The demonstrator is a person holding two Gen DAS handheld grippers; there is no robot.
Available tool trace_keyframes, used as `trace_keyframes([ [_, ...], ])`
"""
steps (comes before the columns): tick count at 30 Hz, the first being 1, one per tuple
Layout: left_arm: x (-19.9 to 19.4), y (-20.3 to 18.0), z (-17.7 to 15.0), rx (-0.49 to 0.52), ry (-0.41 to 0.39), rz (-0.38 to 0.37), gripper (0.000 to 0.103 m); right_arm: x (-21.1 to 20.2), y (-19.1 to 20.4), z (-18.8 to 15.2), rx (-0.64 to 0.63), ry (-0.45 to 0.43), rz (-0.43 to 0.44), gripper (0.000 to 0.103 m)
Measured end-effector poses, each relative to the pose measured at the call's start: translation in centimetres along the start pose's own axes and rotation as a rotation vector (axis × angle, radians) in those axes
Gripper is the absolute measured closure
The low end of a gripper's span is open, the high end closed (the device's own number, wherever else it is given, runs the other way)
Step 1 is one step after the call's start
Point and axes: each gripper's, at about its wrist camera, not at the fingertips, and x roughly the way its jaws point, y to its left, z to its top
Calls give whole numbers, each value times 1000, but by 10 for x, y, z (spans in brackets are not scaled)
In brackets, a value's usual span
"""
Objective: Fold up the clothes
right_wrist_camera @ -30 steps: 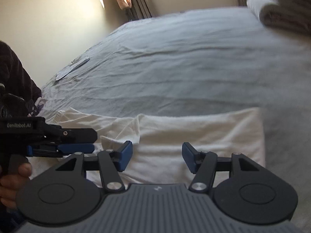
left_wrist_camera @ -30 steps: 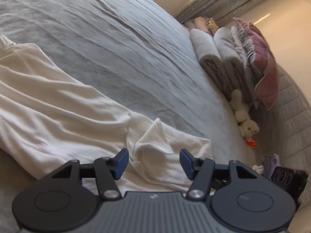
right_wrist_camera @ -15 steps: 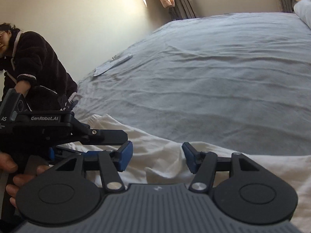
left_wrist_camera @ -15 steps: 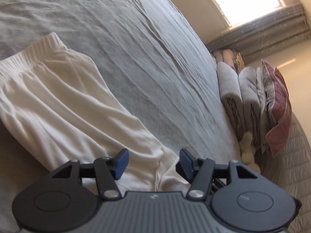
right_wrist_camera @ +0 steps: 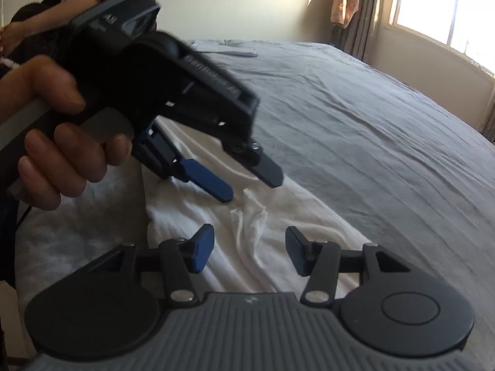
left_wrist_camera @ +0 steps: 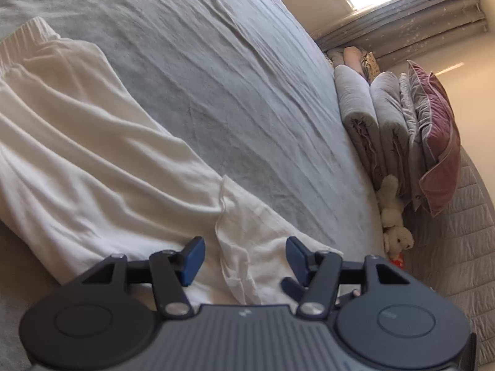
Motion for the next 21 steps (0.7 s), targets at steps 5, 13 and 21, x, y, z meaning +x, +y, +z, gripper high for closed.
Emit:
trace_keyframes([
  [5, 1, 1, -1, 3, 3, 5, 44, 19, -3, 0, 25, 52, -56, 98],
  [13, 1, 3, -1, -11, 12, -9, 44, 13, -37, 3, 289, 20, 17, 98],
  [21, 10, -2, -6, -30, 31, -47, 44, -2, -24, 7, 233, -58, -27, 98],
])
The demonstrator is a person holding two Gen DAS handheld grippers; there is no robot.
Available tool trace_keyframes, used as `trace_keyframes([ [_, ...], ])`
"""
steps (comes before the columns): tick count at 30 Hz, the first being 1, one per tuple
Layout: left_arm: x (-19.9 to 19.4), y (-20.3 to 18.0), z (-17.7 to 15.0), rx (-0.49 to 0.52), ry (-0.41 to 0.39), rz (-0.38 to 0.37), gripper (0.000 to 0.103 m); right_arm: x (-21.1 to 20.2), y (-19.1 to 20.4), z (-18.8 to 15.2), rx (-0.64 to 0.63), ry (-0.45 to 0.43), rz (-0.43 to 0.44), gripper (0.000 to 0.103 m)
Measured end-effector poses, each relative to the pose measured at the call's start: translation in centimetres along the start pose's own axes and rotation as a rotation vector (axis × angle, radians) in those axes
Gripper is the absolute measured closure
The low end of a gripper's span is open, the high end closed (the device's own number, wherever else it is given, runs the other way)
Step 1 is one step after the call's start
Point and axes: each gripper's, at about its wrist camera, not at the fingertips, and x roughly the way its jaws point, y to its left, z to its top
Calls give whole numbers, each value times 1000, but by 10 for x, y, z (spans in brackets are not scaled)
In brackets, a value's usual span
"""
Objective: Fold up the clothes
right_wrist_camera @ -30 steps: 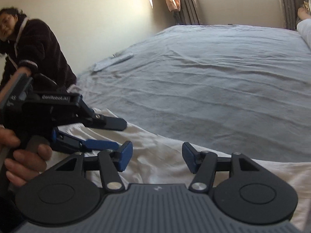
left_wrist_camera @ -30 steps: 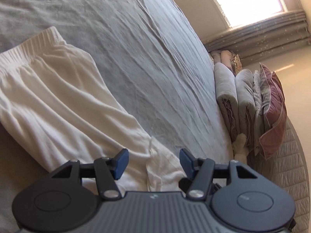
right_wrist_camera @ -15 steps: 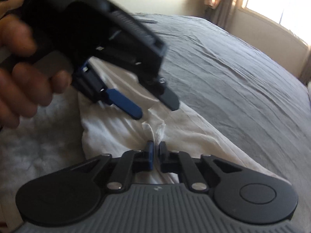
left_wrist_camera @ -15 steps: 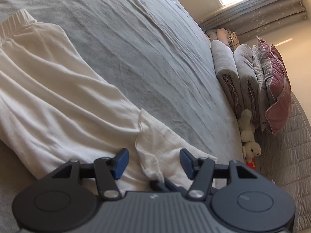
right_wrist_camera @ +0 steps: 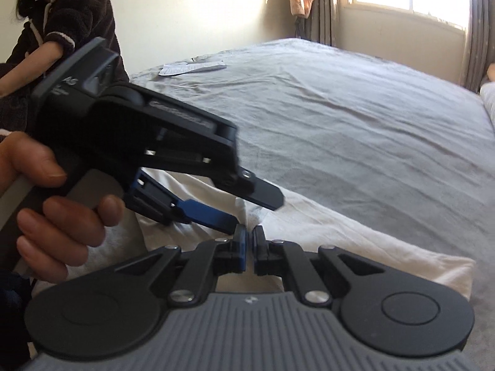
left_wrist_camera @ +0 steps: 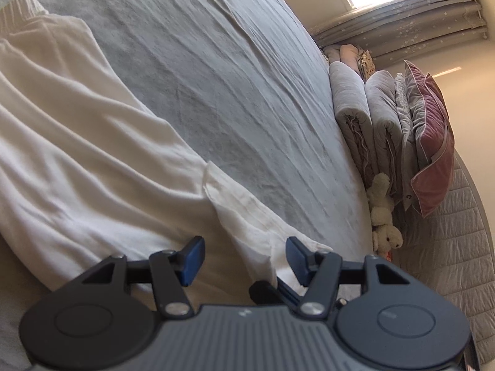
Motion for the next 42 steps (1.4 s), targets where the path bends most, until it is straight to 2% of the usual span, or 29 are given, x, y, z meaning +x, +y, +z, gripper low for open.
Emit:
trace_keyframes([
  [3, 4, -4, -2, 17, -12, 12, 48, -3, 9, -2, -38, -22, -15, 98],
  [4, 5, -6, -2, 27, -21, 14, 54, -4, 11, -2, -48, -29, -18, 98],
  [6, 4, -9, -2, 53, -34, 24, 75, -4, 15, -4, -69, -31, -29, 98],
  [7, 3, -11, -1, 70, -45, 31, 91, -4, 17, -5, -79, -32, -34, 98],
  [8, 0, -12, -1, 91, -58, 35, 98, -4, 18, -5, -90, -33, -39, 98],
  [12, -10, -20, -1, 177, -109, 50, 99, -3, 19, -9, -108, -39, -38, 95],
  [14, -14, -23, -2, 207, -127, 63, 99, -5, 17, -9, -107, -41, -46, 90],
  [17, -25, -22, 3, 207, -144, 65, 99, -14, 16, -11, -124, -36, -79, 71],
  [18, -30, -21, 5, 205, -151, 59, 99, -18, 17, -13, -142, -32, -98, 58],
  [23, -49, -16, 13, 212, -183, 45, 99, -15, 15, -22, -207, 10, -132, 57],
  [25, -57, -13, 17, 212, -197, 50, 99, -11, 16, -24, -211, 25, -148, 59],
  [26, -61, -10, 20, 211, -206, 56, 99, -10, 17, -24, -204, 24, -148, 63],
  [28, -69, -6, 26, 210, -223, 65, 99, -9, 18, -23, -188, 15, -140, 91],
  [29, -74, -2, 29, 211, -229, 69, 99, -8, 20, -22, -182, 10, -136, 93],
  [34, -94, 11, 43, 219, -261, 106, 99, 1, 35, -21, -186, 0, -107, 98],
  [42, -118, 21, 55, 277, -312, 130, 99, 5, 56, -15, -179, -41, -68, 99],
])
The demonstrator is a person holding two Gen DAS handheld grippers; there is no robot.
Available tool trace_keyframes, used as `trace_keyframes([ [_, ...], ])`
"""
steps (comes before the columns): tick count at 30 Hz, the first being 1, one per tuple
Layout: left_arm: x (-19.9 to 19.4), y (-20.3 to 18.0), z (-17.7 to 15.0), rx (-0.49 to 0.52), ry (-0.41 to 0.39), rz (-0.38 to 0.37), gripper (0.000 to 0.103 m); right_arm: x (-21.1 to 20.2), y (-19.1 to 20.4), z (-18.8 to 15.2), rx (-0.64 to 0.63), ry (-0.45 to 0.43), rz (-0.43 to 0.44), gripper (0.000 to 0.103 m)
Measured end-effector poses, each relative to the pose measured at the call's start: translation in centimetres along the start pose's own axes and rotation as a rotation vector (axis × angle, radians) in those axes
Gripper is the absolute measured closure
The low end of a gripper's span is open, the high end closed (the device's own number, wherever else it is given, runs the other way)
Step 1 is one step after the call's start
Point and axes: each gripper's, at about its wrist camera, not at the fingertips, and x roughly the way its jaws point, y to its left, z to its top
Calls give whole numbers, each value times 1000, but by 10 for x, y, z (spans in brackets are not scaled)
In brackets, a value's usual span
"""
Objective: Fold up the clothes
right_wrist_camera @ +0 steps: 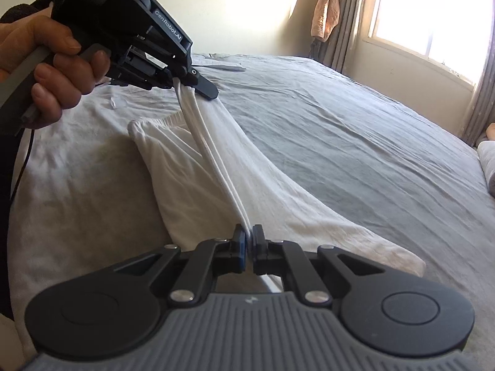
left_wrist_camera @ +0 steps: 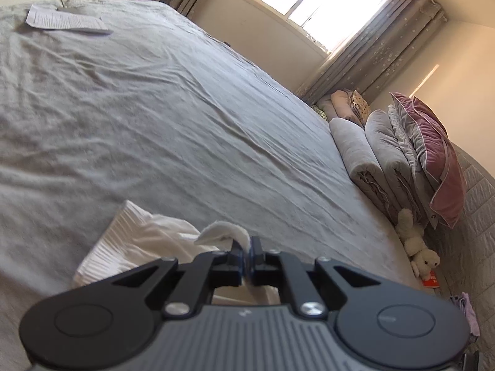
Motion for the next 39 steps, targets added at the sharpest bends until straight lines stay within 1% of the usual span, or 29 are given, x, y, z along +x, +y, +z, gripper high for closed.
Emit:
trace_keyframes([
  [3, -1, 4, 4, 21, -6, 19, 99, 1, 6, 1, 1, -16, 19, 99],
  [6, 2, 8, 5, 62, 13, 58, 99, 0, 12, 3, 8, -34, 52, 97],
  [8, 3, 11, 5, 89, 27, 84, 99, -1, 12, 4, 21, -23, 79, 97],
  [10, 15, 15, -1, 137, 121, 154, 99, -5, 12, 4, 18, -13, 83, 97],
  [12, 27, 24, -8, 154, 205, 222, 99, -9, 9, 4, 25, -1, 86, 96],
  [14, 29, 27, -11, 168, 215, 234, 98, -14, 1, 5, 44, 10, 82, 95],
  [16, 24, 28, -9, 157, 191, 227, 98, -19, -9, 7, 67, 19, 69, 91],
  [19, 18, 26, -5, 171, 174, 221, 96, -27, -35, 8, 135, 34, 36, 88],
  [20, 17, 25, -4, 183, 164, 239, 91, -29, -44, 8, 161, 41, 23, 87],
  [22, 13, 26, 0, 183, 137, 281, 88, -32, -60, 7, 208, 62, 2, 85],
  [25, 3, 30, 9, 159, 66, 328, 88, -35, -81, 4, 273, 88, -32, 84],
  [26, -1, 28, 10, 164, 41, 322, 88, -36, -87, 3, 293, 92, -36, 84],
  [27, -4, 26, 11, 166, 27, 299, 88, -37, -91, 2, 310, 96, -34, 84],
  [29, -7, 17, 8, 161, 19, 213, 86, -38, -98, 1, 337, 107, -29, 84],
  [31, -3, 1, 0, 197, 28, 160, 82, -37, -99, -1, 333, 129, -22, 84],
  [32, 1, -7, -5, 221, 40, 153, 78, -34, -98, -3, 324, 146, -18, 84],
  [37, 29, -37, -34, 300, 135, 135, 76, -19, -90, -16, 273, 261, 26, 84],
  [39, 39, -43, -44, 331, 170, 151, 73, -19, -89, -21, 258, 281, 37, 84],
])
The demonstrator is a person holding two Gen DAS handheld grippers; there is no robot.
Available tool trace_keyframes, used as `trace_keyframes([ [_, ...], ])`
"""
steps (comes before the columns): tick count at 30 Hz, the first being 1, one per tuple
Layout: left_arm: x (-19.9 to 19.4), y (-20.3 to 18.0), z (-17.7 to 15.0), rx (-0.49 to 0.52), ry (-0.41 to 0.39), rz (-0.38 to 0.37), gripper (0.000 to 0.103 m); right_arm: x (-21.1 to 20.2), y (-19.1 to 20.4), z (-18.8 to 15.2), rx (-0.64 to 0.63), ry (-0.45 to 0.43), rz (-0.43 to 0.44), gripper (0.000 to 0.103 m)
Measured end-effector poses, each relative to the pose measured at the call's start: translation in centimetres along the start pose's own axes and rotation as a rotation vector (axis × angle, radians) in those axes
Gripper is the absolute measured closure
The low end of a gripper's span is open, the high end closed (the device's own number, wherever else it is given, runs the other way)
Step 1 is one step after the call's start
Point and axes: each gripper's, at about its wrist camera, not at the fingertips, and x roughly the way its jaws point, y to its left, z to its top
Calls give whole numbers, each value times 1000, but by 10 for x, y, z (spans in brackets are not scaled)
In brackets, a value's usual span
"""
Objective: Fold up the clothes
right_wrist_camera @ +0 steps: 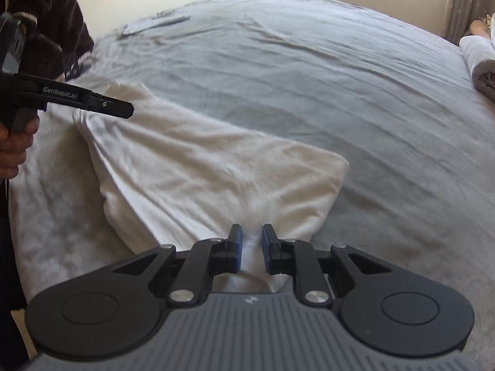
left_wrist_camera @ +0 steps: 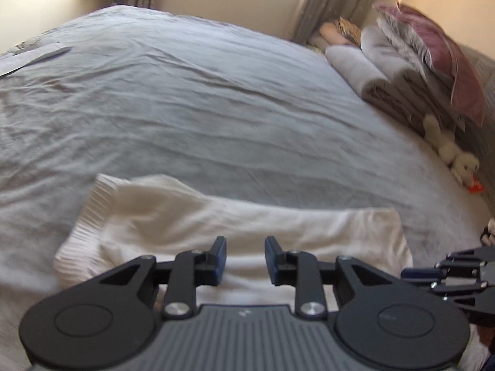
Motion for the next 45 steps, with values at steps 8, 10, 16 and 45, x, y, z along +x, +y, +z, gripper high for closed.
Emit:
trace_keyframes([
  [8, 6, -4, -7, 40, 29, 73, 71, -21, -18, -14, 1, 5, 25, 75],
  [10, 1, -2, -6, 16, 14, 70, 70, -30, -27, -18, 27, -22, 34, 73],
  [16, -7, -35, -10, 72, -30, -37, 66, -19, -16, -33, 5, 16, 81, 72],
  [45, 64, -126, -13, 26, 79, -276, 65, -39, 14, -54, -221, -99, -112, 101],
])
